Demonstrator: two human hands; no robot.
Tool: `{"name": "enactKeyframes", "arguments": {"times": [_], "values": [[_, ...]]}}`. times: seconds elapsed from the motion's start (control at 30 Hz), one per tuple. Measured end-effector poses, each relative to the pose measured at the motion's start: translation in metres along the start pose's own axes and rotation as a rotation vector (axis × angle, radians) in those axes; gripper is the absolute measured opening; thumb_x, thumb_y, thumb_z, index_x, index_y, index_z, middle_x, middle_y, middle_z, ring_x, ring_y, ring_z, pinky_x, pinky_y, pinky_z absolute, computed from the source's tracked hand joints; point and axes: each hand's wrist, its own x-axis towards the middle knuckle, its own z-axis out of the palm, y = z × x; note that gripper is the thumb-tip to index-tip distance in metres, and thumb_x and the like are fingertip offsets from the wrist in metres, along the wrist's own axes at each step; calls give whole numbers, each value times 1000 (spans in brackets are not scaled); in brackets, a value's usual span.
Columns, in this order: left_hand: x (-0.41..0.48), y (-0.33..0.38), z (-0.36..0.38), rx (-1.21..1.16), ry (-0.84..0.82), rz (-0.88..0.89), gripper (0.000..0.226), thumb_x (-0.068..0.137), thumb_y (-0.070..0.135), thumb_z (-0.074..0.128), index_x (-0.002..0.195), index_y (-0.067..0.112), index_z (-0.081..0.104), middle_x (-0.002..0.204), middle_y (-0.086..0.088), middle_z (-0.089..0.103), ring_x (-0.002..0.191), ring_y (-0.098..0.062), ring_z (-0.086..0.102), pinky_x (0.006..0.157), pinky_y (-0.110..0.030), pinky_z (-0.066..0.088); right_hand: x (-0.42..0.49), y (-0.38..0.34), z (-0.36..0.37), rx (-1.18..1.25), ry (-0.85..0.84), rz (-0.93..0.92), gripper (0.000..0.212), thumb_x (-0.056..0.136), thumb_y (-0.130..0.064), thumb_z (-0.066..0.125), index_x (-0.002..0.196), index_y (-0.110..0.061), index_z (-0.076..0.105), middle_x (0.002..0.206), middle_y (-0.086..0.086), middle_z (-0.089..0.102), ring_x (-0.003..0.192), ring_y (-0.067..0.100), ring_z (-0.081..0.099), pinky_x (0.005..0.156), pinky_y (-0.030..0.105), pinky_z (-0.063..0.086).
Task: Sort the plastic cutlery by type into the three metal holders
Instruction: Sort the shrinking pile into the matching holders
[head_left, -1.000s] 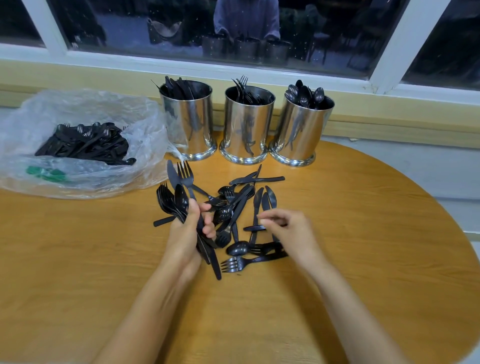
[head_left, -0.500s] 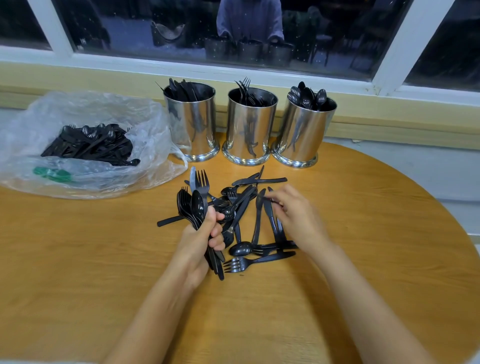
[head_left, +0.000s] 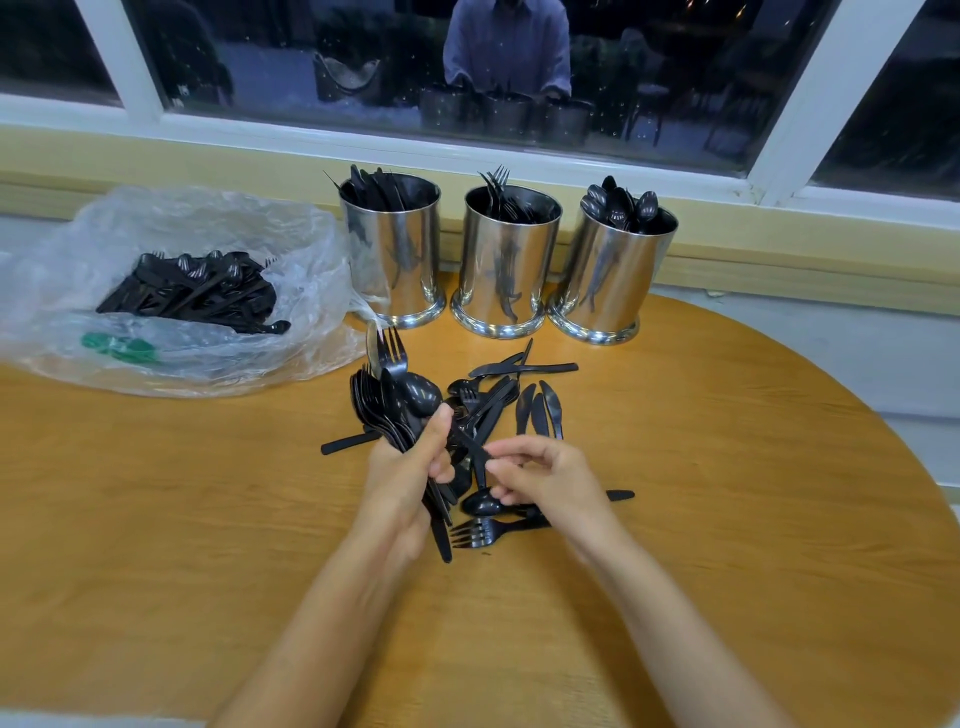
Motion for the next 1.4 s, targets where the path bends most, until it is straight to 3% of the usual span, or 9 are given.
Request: {"name": "enactKeyframes", "arguments": {"times": [0.13,0.27,0.37,0.43,0.67,0.83,1.03,1.17,1.4], "values": [[-3,-1,0,-7,7,-21,64,72,46,71,117,2,60,52,9,35,49,-7,30,61,-21,38,-4,4,12,-99,246,-193,13,83,-10,74,86,-22,72,76,-5,68,71,7,62,66,17,51],[-3,-2,4,30,7,-61,76,61,58,70,112,3,57,62,6,46,62,-8,45,102,-38,47,-12,10,29,-423,220,-592,11,84,-6,72,90,-14,71,82,-10,59,75,0,57,66,9,42],[1,-3,1,-34,28,-82,52,79,46,71,108,4,60,70,4,50,66,-11,49,68,-29,49,-13,19,33,-645,68,-721,16,89,-14,68,105,-13,70,93,-9,59,86,1,56,71,13,45],[3,-2,-2,-39,15,-69,26,92,30,64,103,7,63,64,4,48,64,-12,44,65,-26,43,-11,16,28,-639,-5,-746,17,91,-18,66,106,-15,72,97,-9,62,92,4,58,78,18,48],[-9,4,-6,140,-319,-155,19,100,25,53,97,11,65,60,4,37,57,-10,39,63,-25,35,18,-27,0,-124,217,-372,14,92,-22,64,105,-24,68,89,-11,63,80,2,57,72,23,48],[-17,4,-4,221,-521,-207,18,102,22,50,96,9,61,62,2,32,57,-11,35,61,-25,33,35,-55,-6,-60,-56,-121,28,91,-37,64,116,-24,66,99,-5,68,76,-2,57,59,16,40],[-22,6,-5,255,-563,-242,19,101,24,53,98,8,64,62,1,31,60,-13,41,63,-27,43,44,-68,-13,-147,-193,-67,17,87,-26,70,97,-12,73,83,-5,72,68,-1,61,67,20,46],[-23,7,-7,277,-571,-261,20,100,25,53,103,8,64,63,3,31,55,-10,32,53,-22,37,43,-71,-18,-208,-222,-115,7,86,-23,71,88,-17,74,76,-12,70,70,-5,62,67,13,44],[-21,14,-8,366,-580,-274,17,101,23,54,104,9,63,62,4,35,51,-7,29,49,-20,31,42,-78,-30,-361,-226,-296,11,81,-26,76,87,-17,76,86,-1,74,80,7,65,77,20,52]]}}
